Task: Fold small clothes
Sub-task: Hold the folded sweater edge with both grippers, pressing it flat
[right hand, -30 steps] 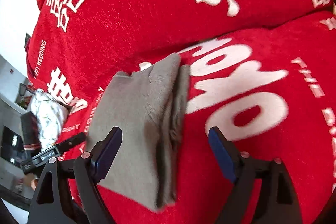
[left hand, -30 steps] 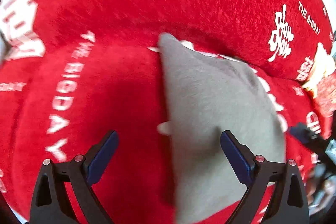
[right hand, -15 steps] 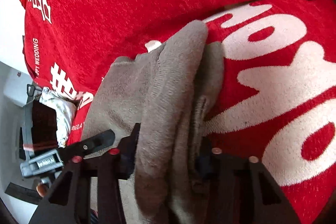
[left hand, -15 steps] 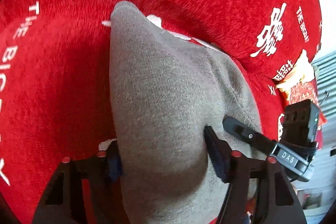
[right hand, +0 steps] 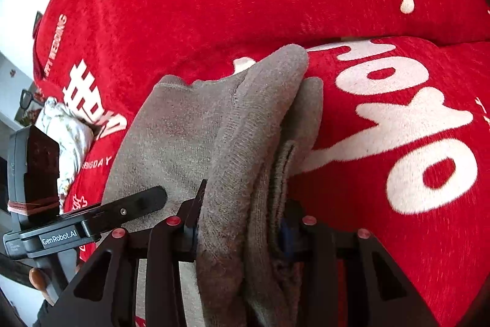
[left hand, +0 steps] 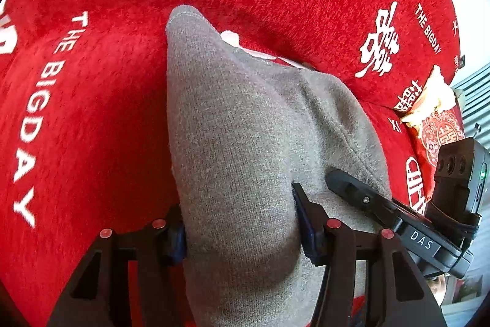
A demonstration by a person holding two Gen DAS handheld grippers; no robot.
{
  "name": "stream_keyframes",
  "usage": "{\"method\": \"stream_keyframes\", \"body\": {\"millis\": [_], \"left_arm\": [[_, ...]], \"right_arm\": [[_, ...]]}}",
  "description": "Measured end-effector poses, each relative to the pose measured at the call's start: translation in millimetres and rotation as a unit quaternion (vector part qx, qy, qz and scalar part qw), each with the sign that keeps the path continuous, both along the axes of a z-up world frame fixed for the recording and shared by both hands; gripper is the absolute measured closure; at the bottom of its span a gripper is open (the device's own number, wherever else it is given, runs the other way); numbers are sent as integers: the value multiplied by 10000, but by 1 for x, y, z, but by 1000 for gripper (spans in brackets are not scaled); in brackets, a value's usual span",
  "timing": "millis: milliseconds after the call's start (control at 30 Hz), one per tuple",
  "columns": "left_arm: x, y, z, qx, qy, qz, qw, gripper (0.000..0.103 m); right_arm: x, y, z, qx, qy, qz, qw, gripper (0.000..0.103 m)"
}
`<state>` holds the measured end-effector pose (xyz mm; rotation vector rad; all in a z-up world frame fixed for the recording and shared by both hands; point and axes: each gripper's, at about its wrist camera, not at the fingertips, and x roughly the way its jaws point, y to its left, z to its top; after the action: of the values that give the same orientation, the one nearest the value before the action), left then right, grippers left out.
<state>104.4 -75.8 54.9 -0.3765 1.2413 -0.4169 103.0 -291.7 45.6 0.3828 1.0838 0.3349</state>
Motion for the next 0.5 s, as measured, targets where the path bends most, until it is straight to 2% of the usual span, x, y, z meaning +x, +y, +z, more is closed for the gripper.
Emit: {"method": "stream_keyframes", "body": {"millis": [233,500], "left_arm": [[-30,22,1,-69,-32,36,10000,45],[-59,37,-1,31,-187,-65,9998,45]], "right_arm": [[-27,22,8,-173,-62,111,9998,62],[-54,42,8,-462,-232,100,9986,62]]}}
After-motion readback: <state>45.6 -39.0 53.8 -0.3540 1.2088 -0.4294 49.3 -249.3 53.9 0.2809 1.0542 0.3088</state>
